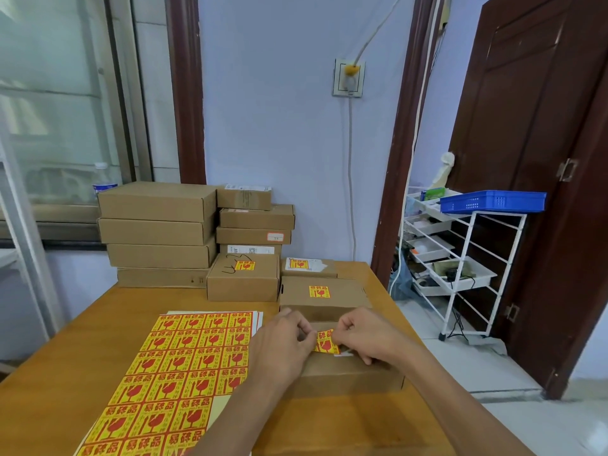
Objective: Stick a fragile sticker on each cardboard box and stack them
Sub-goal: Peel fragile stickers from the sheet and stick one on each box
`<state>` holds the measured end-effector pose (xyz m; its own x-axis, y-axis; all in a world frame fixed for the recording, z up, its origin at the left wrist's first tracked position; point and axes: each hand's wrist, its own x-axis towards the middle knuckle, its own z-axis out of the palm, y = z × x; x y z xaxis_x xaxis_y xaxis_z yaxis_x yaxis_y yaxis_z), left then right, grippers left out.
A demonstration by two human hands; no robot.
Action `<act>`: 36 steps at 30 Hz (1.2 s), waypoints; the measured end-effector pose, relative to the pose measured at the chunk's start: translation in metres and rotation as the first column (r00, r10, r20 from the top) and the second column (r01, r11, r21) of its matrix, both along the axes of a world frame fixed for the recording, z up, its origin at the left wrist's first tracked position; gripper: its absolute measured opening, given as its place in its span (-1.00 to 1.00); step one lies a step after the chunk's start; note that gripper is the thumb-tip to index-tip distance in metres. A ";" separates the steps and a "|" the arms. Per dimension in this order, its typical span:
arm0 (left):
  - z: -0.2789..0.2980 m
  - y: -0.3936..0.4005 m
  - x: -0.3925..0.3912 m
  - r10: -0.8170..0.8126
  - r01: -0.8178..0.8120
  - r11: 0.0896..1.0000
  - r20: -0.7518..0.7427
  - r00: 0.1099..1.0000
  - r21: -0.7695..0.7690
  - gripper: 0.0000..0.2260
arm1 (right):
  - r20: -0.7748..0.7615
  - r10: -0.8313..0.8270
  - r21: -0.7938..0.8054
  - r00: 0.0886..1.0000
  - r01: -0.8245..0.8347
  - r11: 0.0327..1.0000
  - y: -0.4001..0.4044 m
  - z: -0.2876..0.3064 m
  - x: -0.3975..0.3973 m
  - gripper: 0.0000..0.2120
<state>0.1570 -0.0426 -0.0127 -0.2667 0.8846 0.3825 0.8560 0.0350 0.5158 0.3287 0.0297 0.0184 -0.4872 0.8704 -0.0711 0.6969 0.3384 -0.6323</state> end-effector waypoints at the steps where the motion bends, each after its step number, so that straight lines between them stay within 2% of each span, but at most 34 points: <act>1: 0.000 0.000 0.000 0.002 -0.002 1.000 0.001 1.000 0.000 -0.89 | 0.007 0.004 -0.003 1.000 -0.004 1.000 0.001 0.001 0.000 -0.80; 8: 0.001 0.000 0.002 0.018 -0.018 1.000 0.006 1.000 0.008 -0.88 | 0.054 0.000 0.007 0.999 0.000 1.000 0.002 0.002 -0.002 -0.68; 23: -0.004 0.003 0.001 0.049 -0.050 0.999 0.021 0.999 0.015 -0.85 | 0.135 -0.005 0.048 0.991 -0.002 0.999 -0.002 0.008 -0.005 -0.76; 36: -0.006 0.003 0.001 0.062 -0.062 0.998 0.010 0.998 0.027 -0.85 | 0.110 -0.002 -0.023 0.994 0.004 1.000 0.001 0.010 -0.007 -0.81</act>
<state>0.1580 -0.0395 -0.0190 -0.3239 0.8558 0.4033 0.8480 0.0737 0.5249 0.3222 0.0304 0.0285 -0.4726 0.8694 -0.1441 0.7638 0.3225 -0.5592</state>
